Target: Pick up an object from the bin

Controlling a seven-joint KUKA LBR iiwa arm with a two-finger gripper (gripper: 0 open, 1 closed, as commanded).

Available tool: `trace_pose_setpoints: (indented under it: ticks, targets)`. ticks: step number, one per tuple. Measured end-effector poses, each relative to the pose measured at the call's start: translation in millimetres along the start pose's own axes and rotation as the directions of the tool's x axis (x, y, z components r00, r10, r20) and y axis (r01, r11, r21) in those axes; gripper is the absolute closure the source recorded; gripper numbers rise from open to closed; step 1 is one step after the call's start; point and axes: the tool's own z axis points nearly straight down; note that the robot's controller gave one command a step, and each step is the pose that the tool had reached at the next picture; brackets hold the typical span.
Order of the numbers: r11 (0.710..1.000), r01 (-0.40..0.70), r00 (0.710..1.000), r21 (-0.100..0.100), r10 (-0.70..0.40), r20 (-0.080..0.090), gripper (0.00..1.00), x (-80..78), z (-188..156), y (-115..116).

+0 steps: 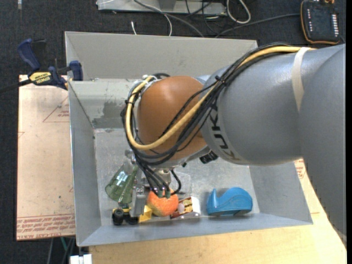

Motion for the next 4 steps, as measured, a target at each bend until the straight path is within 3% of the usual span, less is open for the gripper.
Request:
trace_pose_setpoints:
  ticks: [1, 2, 3, 4]
  targets:
    - [1.000, -0.006, 1.000, -0.002, 0.006, 0.007, 0.00, -1.9, -5, -2]
    - [0.960, 0.280, 0.960, -0.001, -0.280, 0.012, 0.00, -46.4, 80, -3]
    - [0.855, 0.519, 0.855, 0.001, -0.519, 0.013, 0.00, -70.1, 123, 11]
    - [0.811, 0.584, 0.811, 0.003, -0.584, 0.015, 0.00, -76.6, 122, 9]
